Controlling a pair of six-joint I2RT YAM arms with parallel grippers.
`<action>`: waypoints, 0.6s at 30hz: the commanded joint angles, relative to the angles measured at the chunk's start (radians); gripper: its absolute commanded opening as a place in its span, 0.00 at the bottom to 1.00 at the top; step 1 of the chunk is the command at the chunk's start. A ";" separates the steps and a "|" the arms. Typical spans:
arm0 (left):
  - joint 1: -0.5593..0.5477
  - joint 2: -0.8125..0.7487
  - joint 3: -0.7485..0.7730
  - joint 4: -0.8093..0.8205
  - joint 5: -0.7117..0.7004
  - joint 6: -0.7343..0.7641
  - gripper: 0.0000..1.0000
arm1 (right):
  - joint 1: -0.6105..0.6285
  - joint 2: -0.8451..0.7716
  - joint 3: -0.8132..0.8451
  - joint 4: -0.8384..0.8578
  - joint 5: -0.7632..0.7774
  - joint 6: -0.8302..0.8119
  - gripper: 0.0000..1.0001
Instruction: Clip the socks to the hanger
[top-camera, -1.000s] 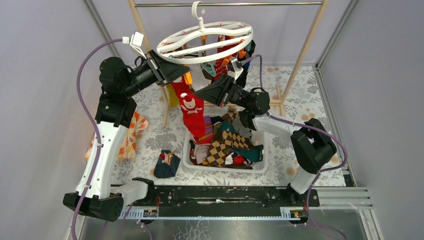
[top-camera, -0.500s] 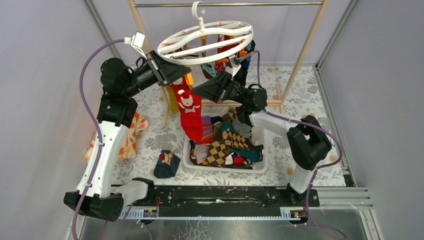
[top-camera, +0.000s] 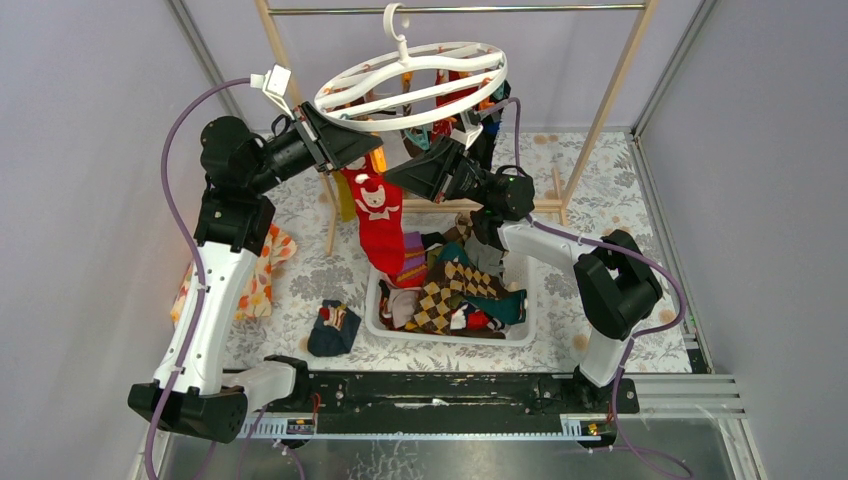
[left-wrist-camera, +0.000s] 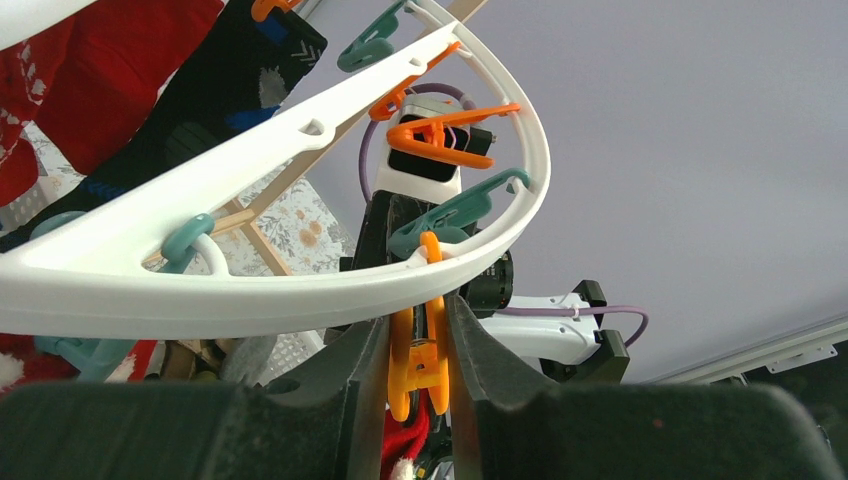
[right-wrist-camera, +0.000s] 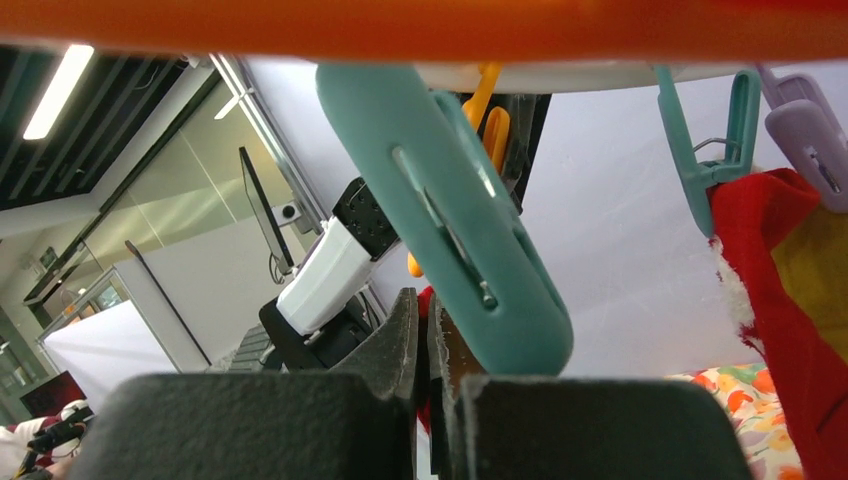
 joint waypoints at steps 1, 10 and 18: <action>0.005 -0.019 -0.009 0.057 0.062 -0.006 0.00 | -0.009 -0.014 0.056 0.135 0.027 0.011 0.00; 0.005 -0.016 -0.010 0.064 0.083 -0.007 0.00 | -0.027 -0.024 0.057 0.135 0.051 0.012 0.00; 0.006 -0.017 -0.012 0.068 0.091 -0.004 0.00 | -0.030 -0.028 0.049 0.135 0.082 0.006 0.00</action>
